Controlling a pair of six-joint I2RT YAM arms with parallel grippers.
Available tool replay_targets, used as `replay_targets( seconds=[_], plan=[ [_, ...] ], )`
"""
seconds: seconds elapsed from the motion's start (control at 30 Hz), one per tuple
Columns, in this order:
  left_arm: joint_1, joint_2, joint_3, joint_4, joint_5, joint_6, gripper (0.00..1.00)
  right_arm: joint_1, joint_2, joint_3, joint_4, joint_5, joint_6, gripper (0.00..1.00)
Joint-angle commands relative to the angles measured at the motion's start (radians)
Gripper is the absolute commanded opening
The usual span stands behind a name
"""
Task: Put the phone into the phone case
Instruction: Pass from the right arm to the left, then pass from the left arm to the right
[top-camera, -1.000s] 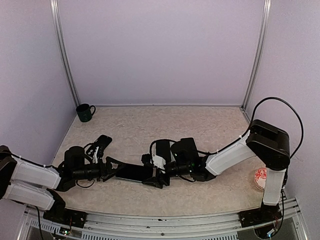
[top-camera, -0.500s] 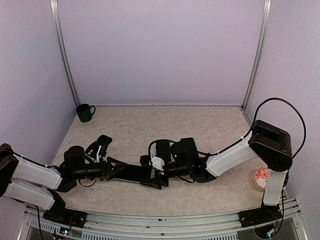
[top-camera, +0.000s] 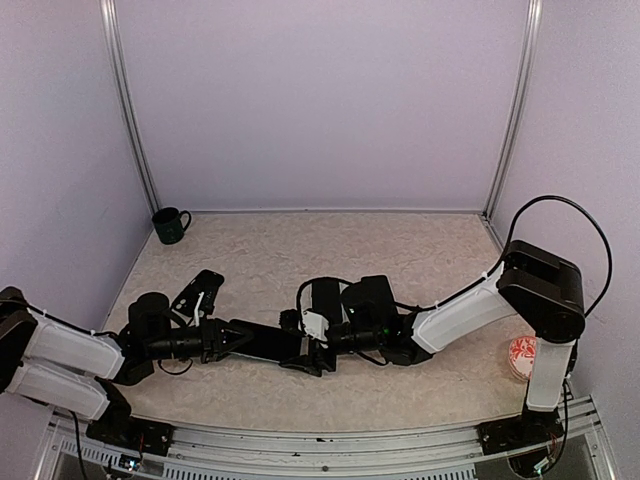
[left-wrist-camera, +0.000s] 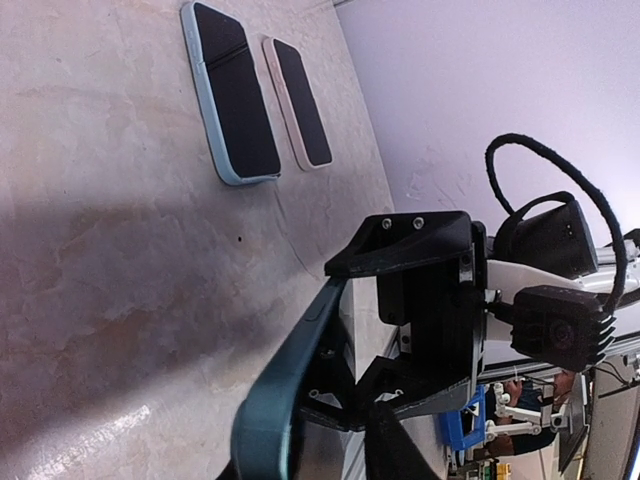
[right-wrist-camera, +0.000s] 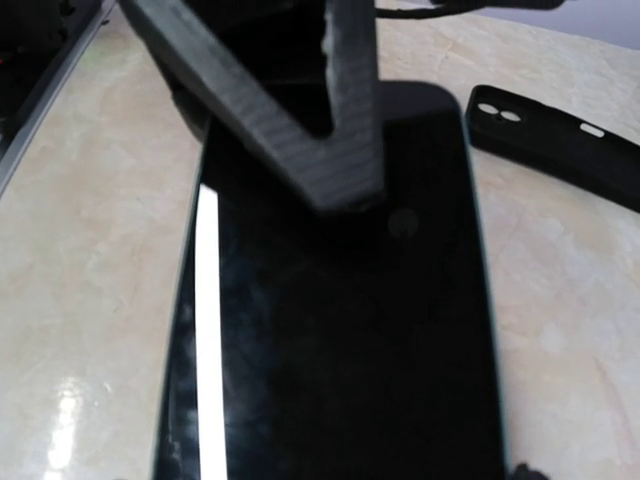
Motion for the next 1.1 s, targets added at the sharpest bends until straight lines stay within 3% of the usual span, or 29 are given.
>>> replay_targets(
  seconds=[0.0,0.27,0.43,0.53,0.6,0.87,1.07],
  plan=[
    [-0.012,0.004,-0.004,0.071,0.025,0.008,0.22,0.012,-0.036,0.012,0.034,0.019,-0.007,0.47],
    [-0.013,0.021,-0.008,0.084,0.025,0.008,0.0,0.011,-0.048,0.0,0.03,0.037,-0.018,0.51],
    [-0.016,0.027,-0.01,0.101,0.029,0.009,0.0,0.012,-0.063,-0.002,0.015,0.057,-0.011,0.63],
    [-0.019,0.021,-0.013,0.116,0.034,0.012,0.0,0.012,-0.09,0.0,-0.015,0.072,0.009,0.78],
    [-0.022,0.005,-0.017,0.127,0.033,0.021,0.0,0.011,-0.121,0.007,-0.048,0.086,0.03,0.98],
    [-0.031,-0.109,-0.012,0.071,-0.029,0.086,0.0,-0.005,-0.254,0.021,-0.183,0.082,0.178,0.99],
    [-0.042,-0.192,-0.014,0.088,-0.07,0.106,0.0,-0.047,-0.345,-0.021,-0.159,-0.018,0.373,1.0]
  ],
)
